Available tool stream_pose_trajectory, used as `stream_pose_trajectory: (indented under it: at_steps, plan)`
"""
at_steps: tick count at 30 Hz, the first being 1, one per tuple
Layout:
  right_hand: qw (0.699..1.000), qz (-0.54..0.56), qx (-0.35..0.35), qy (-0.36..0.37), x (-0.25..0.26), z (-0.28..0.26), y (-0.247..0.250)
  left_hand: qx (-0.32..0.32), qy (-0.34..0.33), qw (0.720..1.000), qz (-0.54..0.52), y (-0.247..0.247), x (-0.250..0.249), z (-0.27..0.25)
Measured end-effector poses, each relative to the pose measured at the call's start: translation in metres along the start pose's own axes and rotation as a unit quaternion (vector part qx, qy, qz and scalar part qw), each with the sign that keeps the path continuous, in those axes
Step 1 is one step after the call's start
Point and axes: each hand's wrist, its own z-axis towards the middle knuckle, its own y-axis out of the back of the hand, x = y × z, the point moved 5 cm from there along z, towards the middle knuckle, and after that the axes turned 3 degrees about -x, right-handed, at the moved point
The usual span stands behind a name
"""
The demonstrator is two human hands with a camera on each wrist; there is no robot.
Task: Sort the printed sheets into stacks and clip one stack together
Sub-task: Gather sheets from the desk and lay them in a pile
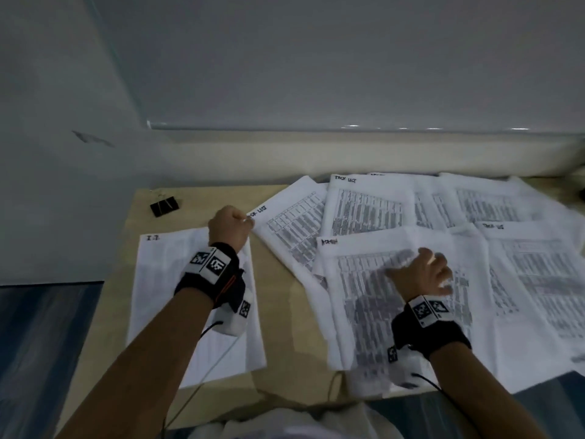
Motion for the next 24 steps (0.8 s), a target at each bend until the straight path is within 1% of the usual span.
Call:
stream_pose_trajectory:
  at_steps: [1, 2, 3, 4, 6, 8, 9, 11, 12, 13, 15, 16, 17, 18, 19, 20, 21, 22, 23, 24]
  plan:
    - [1.0, 0.001, 0.021, -0.019, -0.013, 0.007, 0.003, 0.02, -0.007, 1.0, 0.009, -0.016, -0.013, -0.002]
    - [0.999, 0.008, 0.048, -0.023, -0.023, 0.013, 0.004, 0.036, -0.006, 0.999, 0.02, -0.032, -0.023, -0.003]
    - [0.997, 0.024, 0.074, -0.019, -0.029, 0.021, 0.003, 0.047, 0.002, 0.998, 0.039, -0.049, -0.029, -0.003]
    - [0.995, 0.037, 0.094, 0.001, -0.031, 0.028, 0.002, 0.066, 0.012, 0.996, 0.061, -0.066, -0.033, -0.004]
    - [0.993, 0.043, 0.093, 0.053, -0.027, 0.041, 0.006, 0.114, 0.037, 0.989, 0.088, -0.099, -0.036, -0.007]
    - [0.994, 0.073, 0.051, 0.063, -0.026, 0.061, 0.015, 0.159, 0.047, 0.982, 0.092, -0.127, -0.04, -0.018]
    - [0.993, 0.098, 0.036, 0.048, -0.026, 0.072, 0.021, 0.168, 0.045, 0.981, 0.091, -0.139, -0.042, -0.024]
    - [0.991, 0.135, 0.01, 0.005, -0.026, 0.093, 0.032, 0.163, 0.043, 0.983, 0.076, -0.157, -0.046, -0.038]
    - [0.99, 0.143, 0.01, -0.011, -0.025, 0.102, 0.034, 0.166, 0.039, 0.983, 0.069, -0.165, -0.046, -0.045]
    - [0.99, 0.139, 0.02, -0.024, -0.023, 0.11, 0.033, 0.183, 0.035, 0.981, 0.063, -0.172, -0.046, -0.053]
    - [0.989, 0.137, 0.052, -0.029, -0.012, 0.12, 0.025, 0.225, 0.022, 0.972, 0.056, -0.182, -0.042, -0.066]
    - [0.988, 0.139, 0.07, -0.023, -0.005, 0.121, 0.02, 0.22, 0.024, 0.974, 0.057, -0.181, -0.04, -0.068]
    - [0.987, 0.134, 0.093, -0.006, 0.003, 0.121, 0.014, 0.187, 0.034, 0.98, 0.064, -0.174, -0.036, -0.066]
    - [0.987, 0.112, 0.113, 0.022, 0.012, 0.122, 0.007, 0.125, 0.065, 0.987, 0.076, -0.163, -0.029, -0.061]
    - [0.987, 0.083, 0.129, 0.048, 0.02, 0.12, 0.002, 0.061, 0.128, 0.986, 0.092, -0.15, -0.02, -0.057]
    - [0.987, 0.053, 0.14, 0.066, 0.028, 0.117, -0.002, 0.013, 0.206, 0.975, 0.085, -0.135, -0.013, -0.058]
    - [0.985, 0.027, 0.15, 0.079, 0.034, 0.111, -0.007, -0.013, 0.268, 0.961, 0.063, -0.128, -0.006, -0.059]
    - [0.984, -0.003, 0.156, 0.091, 0.04, 0.105, -0.012, -0.022, 0.302, 0.952, 0.037, -0.124, -0.004, -0.059]
    - [0.98, -0.034, 0.161, 0.109, 0.046, 0.097, -0.018, -0.012, 0.316, 0.948, 0.029, -0.125, -0.003, -0.057]
    - [0.975, -0.063, 0.166, 0.131, 0.051, 0.086, -0.024, 0.003, 0.31, 0.951, 0.024, -0.128, -0.004, -0.054]
